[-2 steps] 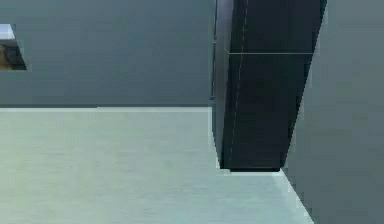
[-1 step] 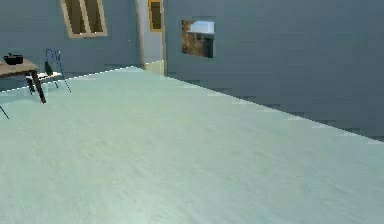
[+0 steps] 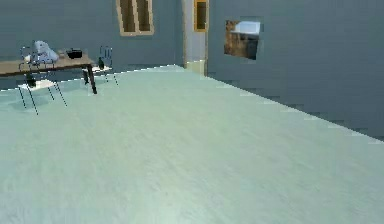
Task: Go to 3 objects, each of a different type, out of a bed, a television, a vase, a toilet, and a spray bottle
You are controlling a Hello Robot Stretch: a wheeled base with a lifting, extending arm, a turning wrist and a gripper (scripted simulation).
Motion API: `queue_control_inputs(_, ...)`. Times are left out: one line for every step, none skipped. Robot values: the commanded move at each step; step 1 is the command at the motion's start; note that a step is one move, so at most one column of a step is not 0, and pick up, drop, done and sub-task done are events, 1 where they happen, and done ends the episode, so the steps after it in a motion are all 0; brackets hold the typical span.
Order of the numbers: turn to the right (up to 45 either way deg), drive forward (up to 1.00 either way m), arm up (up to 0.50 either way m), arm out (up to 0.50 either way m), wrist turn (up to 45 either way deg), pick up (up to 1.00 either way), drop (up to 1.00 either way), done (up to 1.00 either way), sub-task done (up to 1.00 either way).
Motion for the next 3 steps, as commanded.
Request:
queue_control_inputs(0.0, 1.00, 0.00, 0.00, 0.0, 0.00, 0.00, 0.00, 0.00)
queue_control_inputs(0.0, 1.00, 0.00, 0.00, 0.0, 0.00, 0.00, 0.00, 0.00)
queue_control_inputs(0.0, 1.00, 0.00, 0.00, 0.0, 0.00, 0.00, 0.00, 0.00)
